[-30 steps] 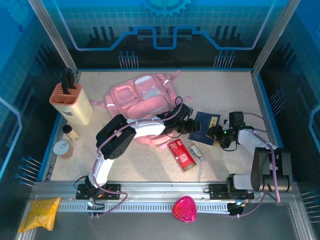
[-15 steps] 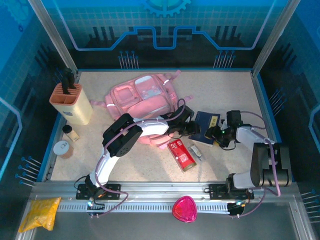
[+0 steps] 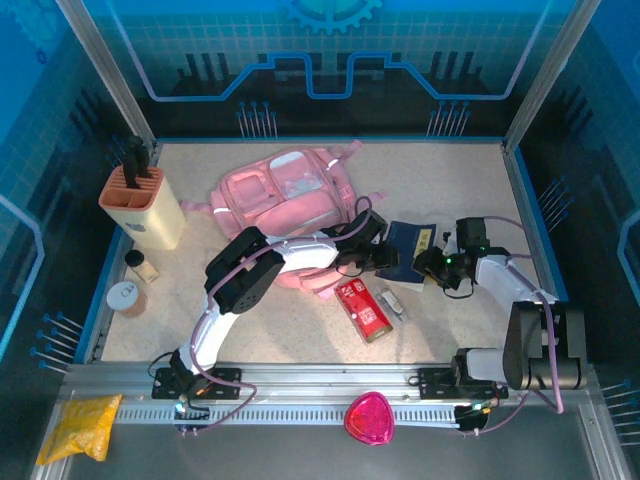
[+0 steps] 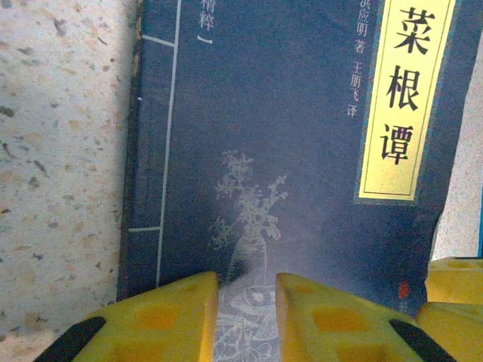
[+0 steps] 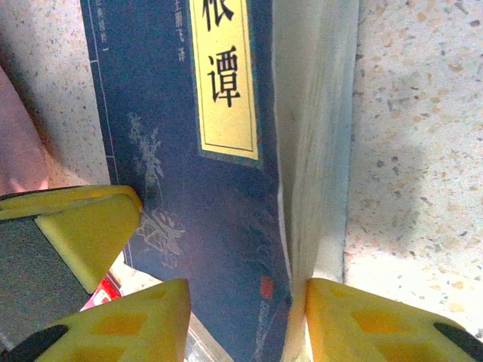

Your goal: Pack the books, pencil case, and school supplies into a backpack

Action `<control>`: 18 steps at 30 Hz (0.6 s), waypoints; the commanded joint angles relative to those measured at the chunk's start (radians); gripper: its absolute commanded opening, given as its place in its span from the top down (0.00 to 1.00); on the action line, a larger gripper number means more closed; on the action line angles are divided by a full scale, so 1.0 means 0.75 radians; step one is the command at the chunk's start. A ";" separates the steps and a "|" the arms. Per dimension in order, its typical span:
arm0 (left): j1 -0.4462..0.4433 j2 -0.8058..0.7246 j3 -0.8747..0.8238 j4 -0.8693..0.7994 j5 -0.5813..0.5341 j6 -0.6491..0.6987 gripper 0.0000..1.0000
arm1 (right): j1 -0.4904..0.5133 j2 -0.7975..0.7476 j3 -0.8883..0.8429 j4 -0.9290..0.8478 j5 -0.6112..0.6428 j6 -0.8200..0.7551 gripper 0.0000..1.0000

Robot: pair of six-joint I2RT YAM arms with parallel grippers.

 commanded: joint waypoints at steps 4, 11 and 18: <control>-0.002 0.047 0.016 -0.097 -0.028 0.048 0.73 | -0.013 -0.021 0.034 -0.017 -0.035 -0.032 0.65; -0.001 0.048 0.014 -0.097 -0.026 0.048 0.73 | -0.046 -0.019 0.017 0.005 -0.076 -0.030 0.82; -0.002 0.042 0.028 -0.102 -0.025 0.050 0.73 | -0.046 -0.025 0.010 0.011 -0.094 -0.030 0.93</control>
